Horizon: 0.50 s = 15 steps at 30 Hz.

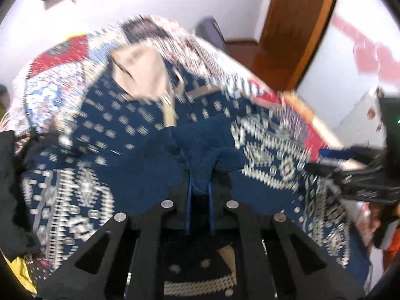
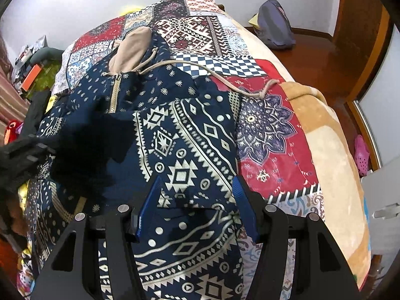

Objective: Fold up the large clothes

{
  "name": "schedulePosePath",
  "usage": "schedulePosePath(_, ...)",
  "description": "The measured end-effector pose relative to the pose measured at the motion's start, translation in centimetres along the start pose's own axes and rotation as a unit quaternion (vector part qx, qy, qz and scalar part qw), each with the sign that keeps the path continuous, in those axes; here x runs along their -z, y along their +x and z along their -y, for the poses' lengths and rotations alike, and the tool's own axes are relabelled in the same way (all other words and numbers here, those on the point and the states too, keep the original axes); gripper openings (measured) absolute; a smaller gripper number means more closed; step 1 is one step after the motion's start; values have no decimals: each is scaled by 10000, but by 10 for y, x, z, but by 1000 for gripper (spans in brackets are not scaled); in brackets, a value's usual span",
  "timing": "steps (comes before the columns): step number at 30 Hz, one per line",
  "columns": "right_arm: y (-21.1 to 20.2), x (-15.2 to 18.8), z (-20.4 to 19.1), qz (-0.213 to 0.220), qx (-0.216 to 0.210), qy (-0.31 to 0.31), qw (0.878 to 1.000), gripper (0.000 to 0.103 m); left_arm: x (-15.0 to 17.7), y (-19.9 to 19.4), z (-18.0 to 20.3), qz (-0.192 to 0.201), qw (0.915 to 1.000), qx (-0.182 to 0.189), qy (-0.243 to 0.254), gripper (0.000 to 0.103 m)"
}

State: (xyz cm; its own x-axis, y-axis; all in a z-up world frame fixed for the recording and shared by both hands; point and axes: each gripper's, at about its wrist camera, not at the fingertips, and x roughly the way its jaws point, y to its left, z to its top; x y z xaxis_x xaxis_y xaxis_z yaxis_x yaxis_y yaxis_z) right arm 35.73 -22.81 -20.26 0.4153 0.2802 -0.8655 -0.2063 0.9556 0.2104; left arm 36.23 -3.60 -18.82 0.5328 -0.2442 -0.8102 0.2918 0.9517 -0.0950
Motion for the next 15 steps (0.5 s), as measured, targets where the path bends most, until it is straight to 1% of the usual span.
schedulePosePath(1,0,-2,-3,13,8,-30,10000,55,-2,-17,-9,199,9997,3,-120,10)
schedulePosePath(4,0,-7,-12,62,15,-128,9999,55,-8,-51,-33,594,9975,-60,-380,10)
schedulePosePath(6,2,-9,-17,80,0,-163,9998,55,-9,-65,-49,742,9957,-123,-546,10)
schedulePosePath(8,10,-8,-22,21,21,-173,9998,55,-2,-82,-69,840,9933,-169,-781,10)
schedulePosePath(10,24,-5,-25,-181,27,-171,9997,55,5,-89,-83,896,9913,-213,-935,10)
schedulePosePath(13,46,2,-28,-489,93,-206,9985,55,18,-90,-103,876,9887,-286,-1184,10)
schedulePosePath(15,53,5,-31,-533,227,-316,9978,55,30,-87,-115,800,9875,-347,-1311,10)
